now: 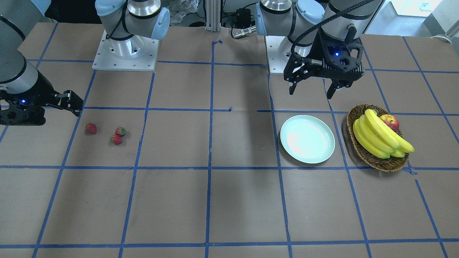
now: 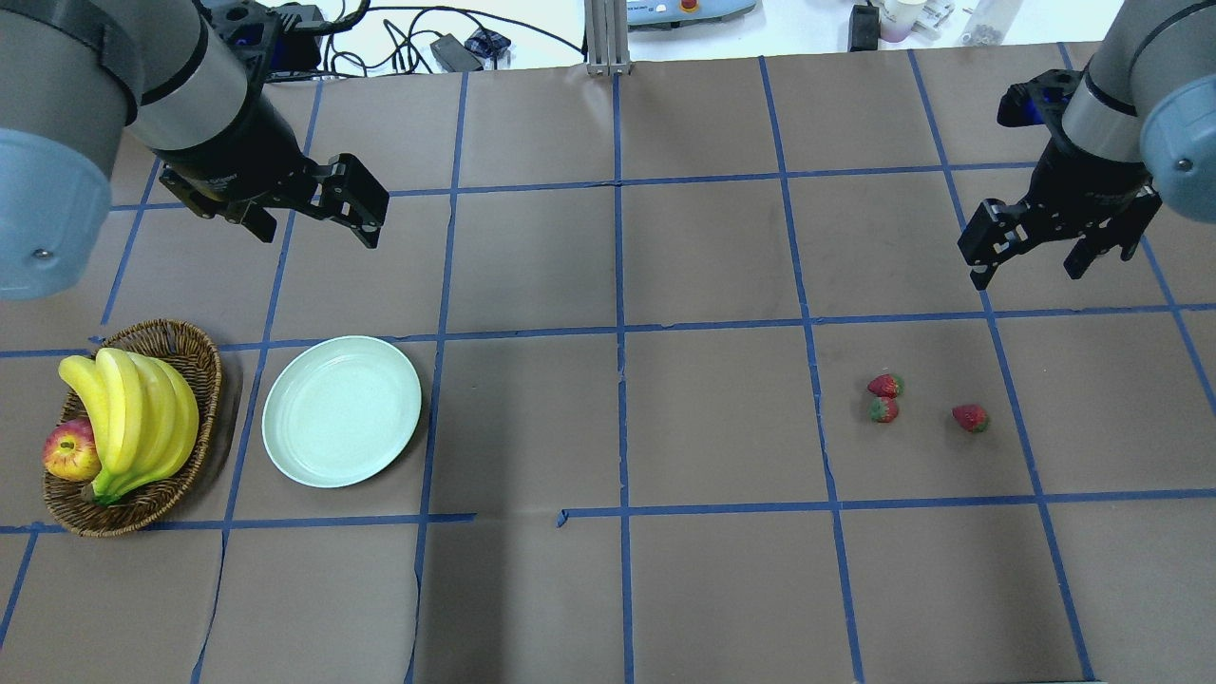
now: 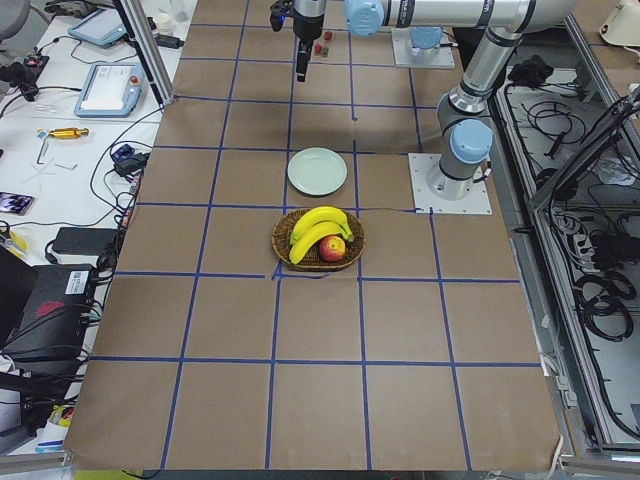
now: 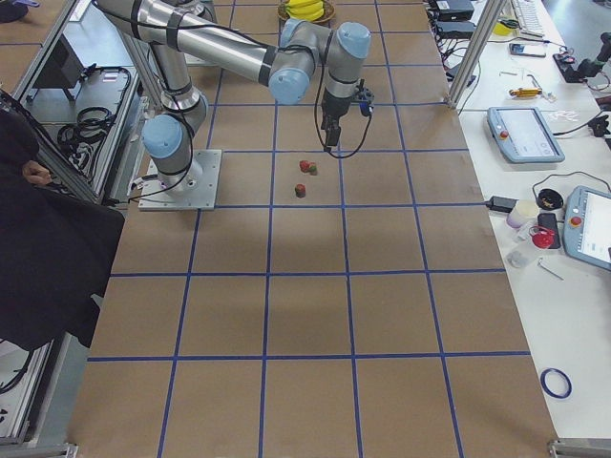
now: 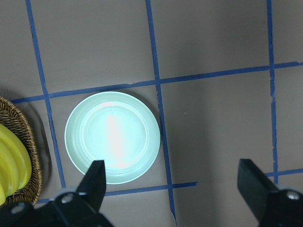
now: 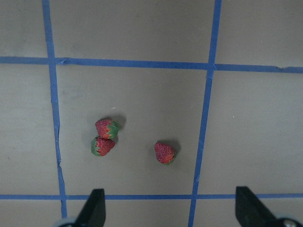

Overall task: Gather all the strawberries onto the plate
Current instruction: 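Move the right gripper down over the lone strawberry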

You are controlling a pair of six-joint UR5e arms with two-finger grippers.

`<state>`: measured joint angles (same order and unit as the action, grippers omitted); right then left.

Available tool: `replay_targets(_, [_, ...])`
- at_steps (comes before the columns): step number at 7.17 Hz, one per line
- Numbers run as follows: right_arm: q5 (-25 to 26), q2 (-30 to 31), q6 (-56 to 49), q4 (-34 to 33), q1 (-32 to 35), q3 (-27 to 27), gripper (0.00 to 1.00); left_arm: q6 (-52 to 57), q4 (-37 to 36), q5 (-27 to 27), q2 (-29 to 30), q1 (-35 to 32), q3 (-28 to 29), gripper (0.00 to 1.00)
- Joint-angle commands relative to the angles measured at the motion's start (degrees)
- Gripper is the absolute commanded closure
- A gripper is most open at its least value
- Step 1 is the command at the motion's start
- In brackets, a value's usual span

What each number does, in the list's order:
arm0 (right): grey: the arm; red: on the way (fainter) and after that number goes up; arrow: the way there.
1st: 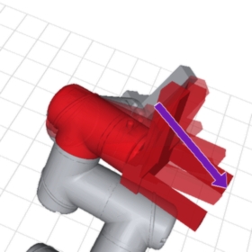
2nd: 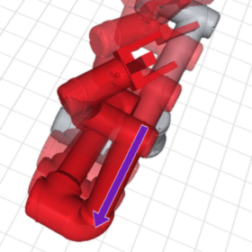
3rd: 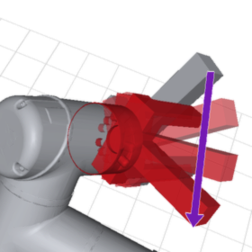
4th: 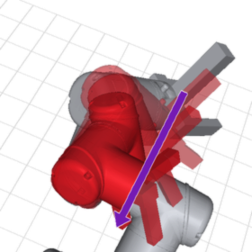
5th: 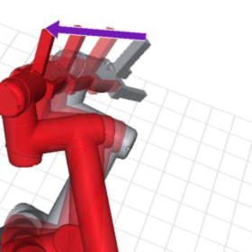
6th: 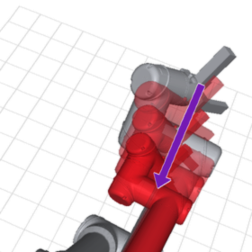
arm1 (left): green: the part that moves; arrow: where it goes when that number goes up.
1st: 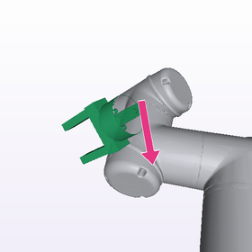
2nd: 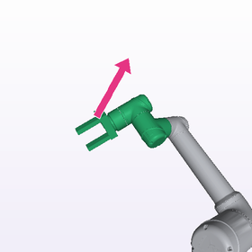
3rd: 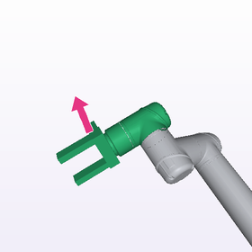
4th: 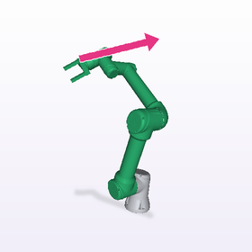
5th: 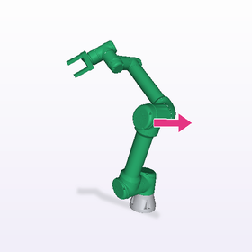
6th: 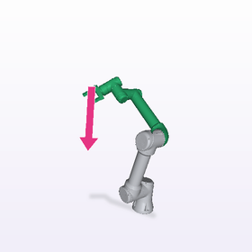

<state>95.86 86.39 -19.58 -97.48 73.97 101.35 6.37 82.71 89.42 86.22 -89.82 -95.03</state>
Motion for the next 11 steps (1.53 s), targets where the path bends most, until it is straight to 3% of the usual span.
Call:
replay_targets(1, [0.2,1.7,-5.6,-6.5,-1.2,7.8,0.03,-1.1,0.0,0.0,0.1,-0.1,-0.1,0.00])
replay_targets(3, [2.0,3.2,-9.6,-19.4,-1.9,18.7,0.00,-1.4,0.0,0.0,0.1,-0.1,-0.1,0.00])
replay_targets(4, [1.9,3.2,-12.9,-22.3,-4.6,22.7,0.00,-1.4,0.0,0.0,0.1,-0.2,-0.1,0.00])
replay_targets(6, [0.8,2.6,-20.1,-24.3,-9.4,26.2,0.00,-1.4,0.0,0.0,0.2,-0.3,-0.1,0.00])
replay_targets(9, [-1.8,-4.1,-20.3,-43.1,-9.3,30.8,0.00,-1.4,0.0,0.0,0.4,-0.4,-0.2,0.00])
replay_targets(11, [-7.4,-4.6,-19.6,-44.5,-9.3,30.8,0.00,-1.4,0.0,0.0,0.4,-0.4,-0.2,0.00])
